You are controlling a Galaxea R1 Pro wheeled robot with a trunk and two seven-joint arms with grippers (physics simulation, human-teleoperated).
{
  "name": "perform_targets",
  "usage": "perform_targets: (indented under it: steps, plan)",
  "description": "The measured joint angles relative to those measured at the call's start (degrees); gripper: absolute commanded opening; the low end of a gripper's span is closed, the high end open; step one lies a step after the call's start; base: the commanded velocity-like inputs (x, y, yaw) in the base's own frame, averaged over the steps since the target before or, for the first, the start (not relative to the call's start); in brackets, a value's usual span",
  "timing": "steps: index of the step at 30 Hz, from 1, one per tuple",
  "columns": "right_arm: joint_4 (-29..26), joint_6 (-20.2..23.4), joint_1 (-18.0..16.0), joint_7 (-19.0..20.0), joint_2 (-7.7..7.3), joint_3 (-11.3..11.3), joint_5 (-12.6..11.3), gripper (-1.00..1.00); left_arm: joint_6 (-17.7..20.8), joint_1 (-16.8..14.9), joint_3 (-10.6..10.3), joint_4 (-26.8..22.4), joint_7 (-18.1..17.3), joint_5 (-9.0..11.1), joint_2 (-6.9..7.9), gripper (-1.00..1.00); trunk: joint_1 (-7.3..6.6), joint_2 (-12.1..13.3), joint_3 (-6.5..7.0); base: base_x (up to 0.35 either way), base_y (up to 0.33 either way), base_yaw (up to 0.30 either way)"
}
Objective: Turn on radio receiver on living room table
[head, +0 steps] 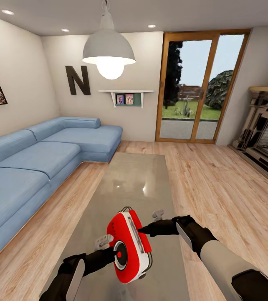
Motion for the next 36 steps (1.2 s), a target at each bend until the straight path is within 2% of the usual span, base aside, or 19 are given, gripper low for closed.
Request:
perform_targets:
  steps: [17, 21, 22, 24, 25, 27, 28, 30, 31, 32, 33, 36]
  plan:
    - [0.0, -0.1, 0.0, -0.1, 0.08, 0.2, 0.1, -1.0, 0.0, -0.2, 0.0, 0.1, 0.0, 0.0, -0.11, -1.0, 0.0, 0.0, 0.0, 0.0, 0.0, 0.0]
    - [0.0, -0.2, 0.0, -2.0, -0.06, -0.1, 0.4, -1.0, 0.0, -0.3, 0.0, 0.0, 0.0, 0.0, -0.05, -1.0, 0.0, 0.0, 0.0, 0.0, 0.0, 0.0]
    - [0.0, -0.2, 0.0, -4.8, -0.09, -0.2, 0.5, -1.0, 0.0, -0.3, 0.0, 0.0, 0.0, 0.0, -0.04, -1.0, 0.0, 0.0, 0.0, 0.0, 0.0, 0.0]
    - [0.0, -0.3, 0.0, -12.7, -0.07, 0.0, 0.8, -1.0, 0.0, -0.3, -0.1, 0.0, 0.0, 0.1, -0.08, -1.0, 0.0, 0.0, 0.0, 0.0, 0.0, 0.0]
    - [-0.1, 0.3, 0.0, -19.9, 0.12, -0.3, -0.8, -1.0, 0.0, -0.3, -0.1, -0.1, 0.0, 0.2, -0.11, -1.0, 0.0, 0.0, 0.0, 0.0, 0.0, 0.0]
    - [0.0, -0.3, 0.0, -34.6, 0.25, 0.0, 1.1, -1.0, 0.1, -0.3, -0.1, -0.2, 0.0, 0.2, -0.08, -1.0, 0.0, 0.0, 0.0, 0.0, 0.0, 0.0]
    - [-0.1, -0.2, 0.0, -37.2, 0.36, -0.1, 1.2, -1.0, 0.1, -0.3, -0.1, -0.4, 0.1, 0.2, -0.05, -1.0, 0.0, 0.0, 0.0, 0.0, 0.0, 0.0]
    - [-0.1, 0.0, 0.0, -39.6, 0.49, -0.3, -0.3, -1.0, 0.1, -0.2, -0.1, -0.6, 1.4, 0.2, -0.16, -1.0, 0.0, 0.0, 0.0, 0.0, 0.0, 0.0]
    - [-0.1, 0.0, 0.0, -41.1, 0.49, -0.3, 0.3, -1.0, 0.1, -0.2, -0.1, -0.8, 2.6, 0.2, -0.24, -1.0, 0.0, 0.0, 0.0, 0.0, 0.0, 0.0]
    - [-0.2, 0.1, 0.0, -44.5, 0.58, -0.3, 0.0, -1.0, 0.1, -0.2, -0.1, -2.0, 5.9, 0.2, -0.38, -1.0, 0.0, 0.0, 0.0, 0.0, 0.0, 0.0]
    - [-0.1, 0.2, 0.0, -46.8, 0.59, -0.2, 0.9, -1.0, 0.2, 0.0, -0.1, -3.5, 7.8, 0.2, -0.41, -1.0, 0.0, 0.0, 0.0, 0.0, 0.0, 0.0]
    - [-0.1, 0.4, 0.0, -52.3, 0.74, -0.3, -0.1, -1.0, 0.7, 1.4, -0.3, -9.6, 11.3, 0.2, -0.38, -1.0, 0.0, 0.0, 0.0, 0.0, 0.0, 0.0]
